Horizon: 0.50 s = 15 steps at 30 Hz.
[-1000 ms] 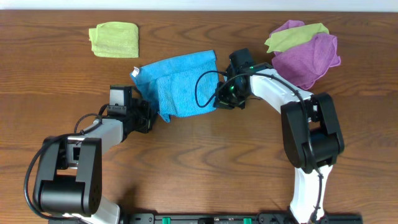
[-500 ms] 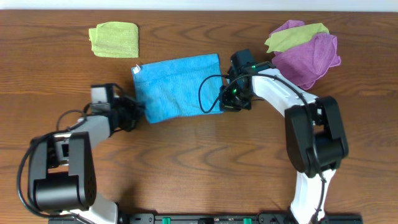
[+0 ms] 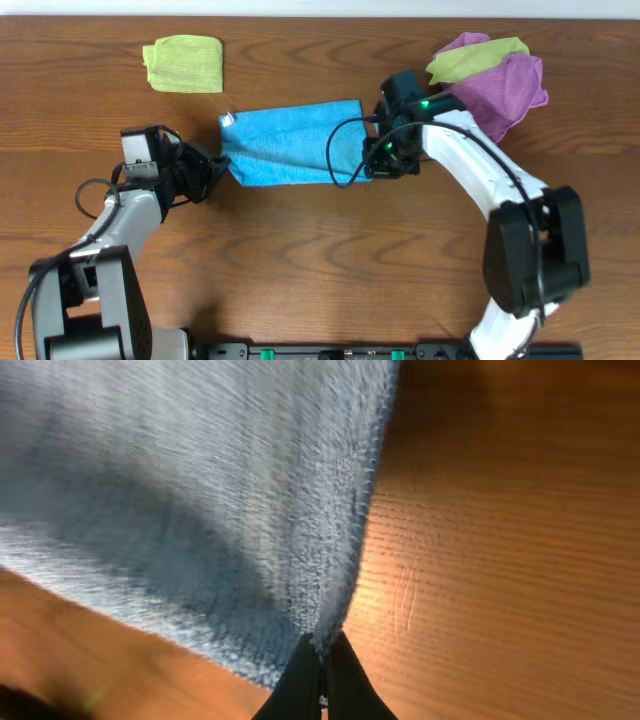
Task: Fold the cloth
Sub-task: 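Lift the blue cloth with both grippers and stretch it forward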
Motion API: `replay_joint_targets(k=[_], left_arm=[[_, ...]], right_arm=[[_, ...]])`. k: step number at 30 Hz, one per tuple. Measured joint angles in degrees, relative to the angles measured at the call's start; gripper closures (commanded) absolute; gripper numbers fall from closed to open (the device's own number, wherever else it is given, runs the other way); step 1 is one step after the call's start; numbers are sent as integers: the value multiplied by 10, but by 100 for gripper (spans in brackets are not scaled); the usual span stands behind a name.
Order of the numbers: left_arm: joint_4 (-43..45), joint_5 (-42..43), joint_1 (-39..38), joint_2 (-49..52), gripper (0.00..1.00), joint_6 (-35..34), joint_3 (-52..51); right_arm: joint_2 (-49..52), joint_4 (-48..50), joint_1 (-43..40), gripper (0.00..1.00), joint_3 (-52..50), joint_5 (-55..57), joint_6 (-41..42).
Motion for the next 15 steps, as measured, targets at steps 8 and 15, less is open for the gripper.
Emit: replay_joint_targets(k=[8,15], left_arm=[[121,43,0,-14,94,-98,41],[134,4,-22,-16,94,-145,105]], right_arm=[[-123,117,0,99,-2,15,-7],[-144,208,-2,99,-1,39,-9]])
